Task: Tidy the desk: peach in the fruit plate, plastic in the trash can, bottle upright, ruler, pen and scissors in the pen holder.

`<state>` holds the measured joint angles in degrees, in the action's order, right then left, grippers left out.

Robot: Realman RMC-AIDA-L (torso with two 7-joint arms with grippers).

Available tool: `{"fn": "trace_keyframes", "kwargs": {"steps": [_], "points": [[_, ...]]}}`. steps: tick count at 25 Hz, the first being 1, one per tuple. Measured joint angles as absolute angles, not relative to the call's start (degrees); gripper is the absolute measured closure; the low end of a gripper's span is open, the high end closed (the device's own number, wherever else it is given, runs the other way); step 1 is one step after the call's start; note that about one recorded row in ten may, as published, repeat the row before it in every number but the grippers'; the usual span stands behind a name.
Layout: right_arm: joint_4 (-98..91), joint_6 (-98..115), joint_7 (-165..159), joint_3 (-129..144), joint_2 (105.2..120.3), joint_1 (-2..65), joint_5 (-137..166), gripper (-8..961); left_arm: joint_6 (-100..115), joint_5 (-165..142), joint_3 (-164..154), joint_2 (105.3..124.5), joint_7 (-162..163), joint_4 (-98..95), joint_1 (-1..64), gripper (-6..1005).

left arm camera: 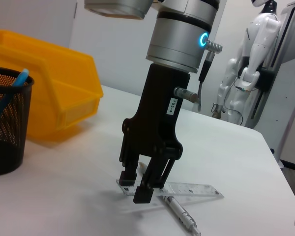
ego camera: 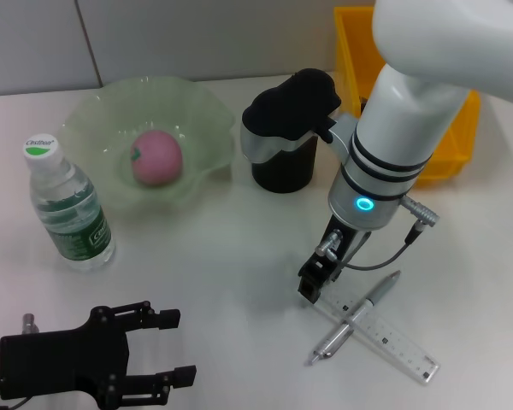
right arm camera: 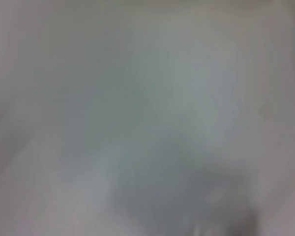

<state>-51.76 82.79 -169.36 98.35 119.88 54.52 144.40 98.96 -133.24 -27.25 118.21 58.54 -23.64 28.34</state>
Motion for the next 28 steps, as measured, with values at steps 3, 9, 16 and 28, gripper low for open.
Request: {"fn": "trace_keyframes", "kwargs": {"steps": [3, 9, 16, 28], "points": [[-51.3, 82.7, -169.4, 98.3, 119.88, 54.9, 144.5, 531, 99.0, -133.2, -27.2, 118.21, 58.5, -23.7, 28.4, 215], [-50.9, 82.7, -169.4, 98.3, 119.88, 55.5, 144.5, 553, 99.0, -133.2, -27.2, 118.21, 58.6, -23.8, 28.5, 215], [-51.7, 82.7, -169.4, 97.7, 119.77, 55.5, 144.5, 572, 99.0, -133.0, -27.2, 118.21, 58.6, -23.8, 28.4, 214], [-65.7, 86.5, -162.4, 83.0, 119.26, 50.3, 143.6, 573, 98.6, -132.9, -27.2, 118.21, 58.7, -23.8, 28.4, 214]]}}
